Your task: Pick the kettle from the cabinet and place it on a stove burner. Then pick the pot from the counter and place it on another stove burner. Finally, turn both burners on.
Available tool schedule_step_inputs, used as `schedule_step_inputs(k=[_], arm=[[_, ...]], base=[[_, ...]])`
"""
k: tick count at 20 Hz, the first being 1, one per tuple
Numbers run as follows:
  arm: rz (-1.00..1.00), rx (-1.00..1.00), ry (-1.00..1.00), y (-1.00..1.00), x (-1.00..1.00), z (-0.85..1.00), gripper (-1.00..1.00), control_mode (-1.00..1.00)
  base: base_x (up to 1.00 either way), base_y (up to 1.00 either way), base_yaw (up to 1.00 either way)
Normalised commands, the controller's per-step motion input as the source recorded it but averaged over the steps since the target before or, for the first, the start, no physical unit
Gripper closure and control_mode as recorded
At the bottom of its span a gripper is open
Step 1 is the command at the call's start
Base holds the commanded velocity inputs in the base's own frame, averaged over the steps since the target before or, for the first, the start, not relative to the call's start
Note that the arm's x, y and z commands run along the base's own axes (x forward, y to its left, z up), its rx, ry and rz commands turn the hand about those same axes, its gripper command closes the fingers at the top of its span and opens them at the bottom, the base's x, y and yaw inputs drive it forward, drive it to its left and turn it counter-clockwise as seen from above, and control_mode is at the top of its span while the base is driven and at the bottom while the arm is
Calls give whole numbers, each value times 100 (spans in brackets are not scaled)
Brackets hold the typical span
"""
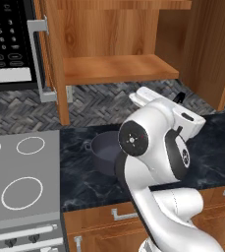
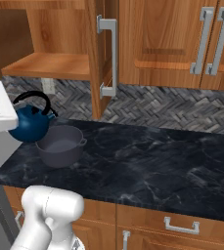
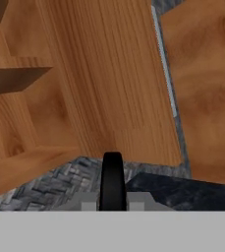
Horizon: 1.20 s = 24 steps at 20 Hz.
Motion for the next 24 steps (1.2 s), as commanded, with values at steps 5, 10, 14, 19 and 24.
schedule_step_inputs(k=[5,10,14,19,24], arm=[[0,0,-1,0,-6,0,100,100],[0,0,0,0,0,0,100,100],[0,0,0,0,0,0,100,100],[0,0,0,0,0,0,100,100],[0,0,0,0,0,0,100,100]], base=[[-19,7,0],[-25,43,0],[-22,54,0],[-50,32,-3],[-54,38,-3]])
